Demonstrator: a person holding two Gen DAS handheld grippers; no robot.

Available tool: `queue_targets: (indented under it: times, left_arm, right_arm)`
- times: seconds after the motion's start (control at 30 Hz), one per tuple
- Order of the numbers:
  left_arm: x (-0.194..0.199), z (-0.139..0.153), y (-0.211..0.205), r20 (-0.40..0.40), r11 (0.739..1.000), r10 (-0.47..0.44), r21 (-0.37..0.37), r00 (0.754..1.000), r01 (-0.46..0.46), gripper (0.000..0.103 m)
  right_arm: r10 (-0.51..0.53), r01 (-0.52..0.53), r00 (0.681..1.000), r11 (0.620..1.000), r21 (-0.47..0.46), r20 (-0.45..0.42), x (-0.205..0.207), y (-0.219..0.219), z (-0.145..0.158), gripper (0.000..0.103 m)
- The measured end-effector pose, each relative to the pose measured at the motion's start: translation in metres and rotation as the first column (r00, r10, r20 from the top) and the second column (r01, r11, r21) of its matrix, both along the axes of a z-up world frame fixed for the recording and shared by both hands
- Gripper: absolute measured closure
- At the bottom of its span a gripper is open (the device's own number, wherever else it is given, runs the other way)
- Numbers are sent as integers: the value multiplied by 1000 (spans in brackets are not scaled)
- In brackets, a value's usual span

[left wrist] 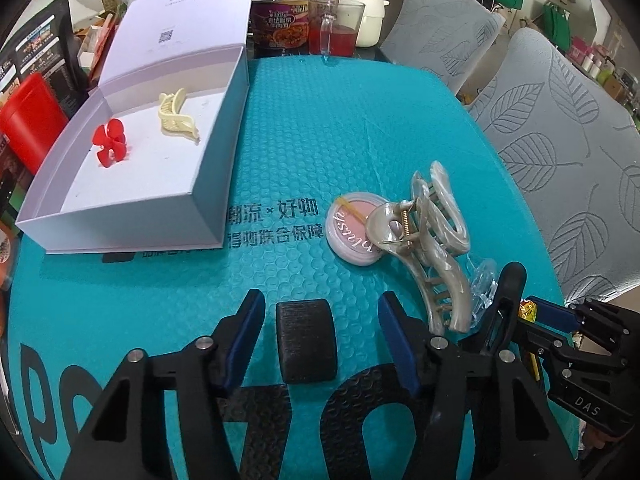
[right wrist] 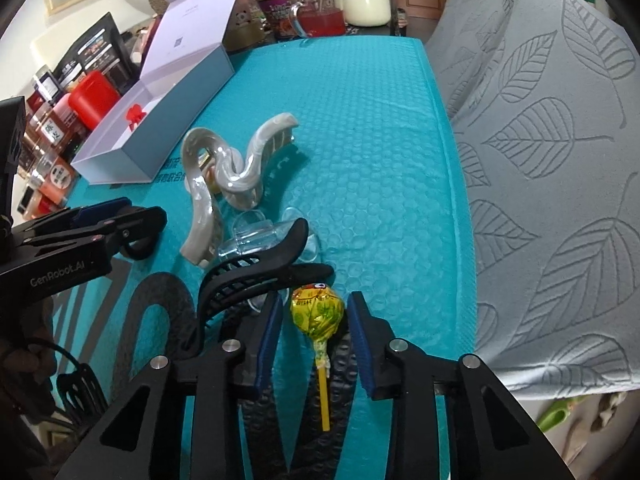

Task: Organize rigid objects
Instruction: 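Close the right gripper on the lollipop stick while the left gripper closes on the black ring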

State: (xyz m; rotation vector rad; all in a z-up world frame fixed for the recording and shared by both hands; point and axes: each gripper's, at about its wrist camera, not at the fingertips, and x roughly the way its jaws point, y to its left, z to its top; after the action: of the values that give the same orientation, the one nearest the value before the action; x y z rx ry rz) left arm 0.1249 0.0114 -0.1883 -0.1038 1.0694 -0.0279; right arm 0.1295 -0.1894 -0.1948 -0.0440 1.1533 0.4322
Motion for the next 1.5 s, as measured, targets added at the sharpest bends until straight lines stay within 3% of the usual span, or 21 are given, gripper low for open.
queue_targets:
  times: [0.07, 0.13, 0.23, 0.9, 1.5]
  left_arm:
    - [2, -3, 2, -7, 1000, 7, -14, 1000, -7, 46]
    - [3, -5, 3, -20, 1000, 12, -21, 1000, -12, 63]
    - [4, -8, 5, -26, 1000, 12, -28, 1000, -13, 75]
    - [-31, 20, -4, 18, 999, 41, -33, 999, -40, 77]
    - [-89, 91, -17, 110, 994, 113, -3, 987, -113, 77]
  right_arm:
    - [-7, 7, 1000, 1000, 1, -6, 1, -1, -1, 72]
    - [-10, 10, 1000, 1000, 5, -11, 1, -1, -1, 73]
    - [-16, 16, 1000, 1000, 10, -13, 2, -3, -1, 76]
    - [-14, 12, 1000, 999, 53, 23, -25, -17, 20, 77]
    - [96, -103, 993, 988, 111, 71, -72, -21, 71, 77]
